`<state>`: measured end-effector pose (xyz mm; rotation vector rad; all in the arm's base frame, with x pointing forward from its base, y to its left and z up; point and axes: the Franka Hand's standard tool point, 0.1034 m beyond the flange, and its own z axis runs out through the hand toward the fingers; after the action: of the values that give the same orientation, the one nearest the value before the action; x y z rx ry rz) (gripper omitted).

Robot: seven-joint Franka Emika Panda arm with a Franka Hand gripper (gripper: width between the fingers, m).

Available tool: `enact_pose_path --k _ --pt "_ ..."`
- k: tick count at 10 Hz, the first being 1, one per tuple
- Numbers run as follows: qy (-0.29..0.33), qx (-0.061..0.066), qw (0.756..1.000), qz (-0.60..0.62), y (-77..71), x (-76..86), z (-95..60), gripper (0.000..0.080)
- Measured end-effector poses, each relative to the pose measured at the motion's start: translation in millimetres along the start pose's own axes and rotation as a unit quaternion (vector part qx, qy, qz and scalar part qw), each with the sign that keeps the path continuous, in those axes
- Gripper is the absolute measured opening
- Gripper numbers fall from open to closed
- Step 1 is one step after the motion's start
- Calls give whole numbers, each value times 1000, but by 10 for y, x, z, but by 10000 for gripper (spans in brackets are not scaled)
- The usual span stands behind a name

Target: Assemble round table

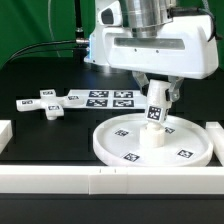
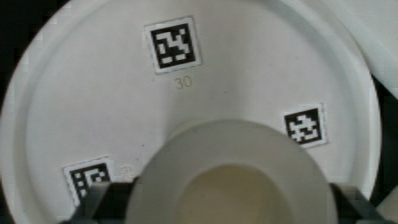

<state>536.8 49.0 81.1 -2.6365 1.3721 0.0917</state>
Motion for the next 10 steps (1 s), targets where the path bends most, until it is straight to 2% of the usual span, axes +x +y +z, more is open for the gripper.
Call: enact_pose_path --k 2,3,4,6,7,8,9,10 --pt "-18 33 993 108 3 48 -6 409" --pt "-20 45 990 136 16 88 8 409" --pt "-22 47 985 165 6 82 8 409" --pt "-25 46 981 184 -7 53 15 409" --pt "-25 46 983 177 -8 52 15 484" --pt "-24 40 987 155 -19 41 12 484" --pt "-15 28 993 112 -91 33 -19 613" --pt "-3 22 997 70 -162 20 -41 638"
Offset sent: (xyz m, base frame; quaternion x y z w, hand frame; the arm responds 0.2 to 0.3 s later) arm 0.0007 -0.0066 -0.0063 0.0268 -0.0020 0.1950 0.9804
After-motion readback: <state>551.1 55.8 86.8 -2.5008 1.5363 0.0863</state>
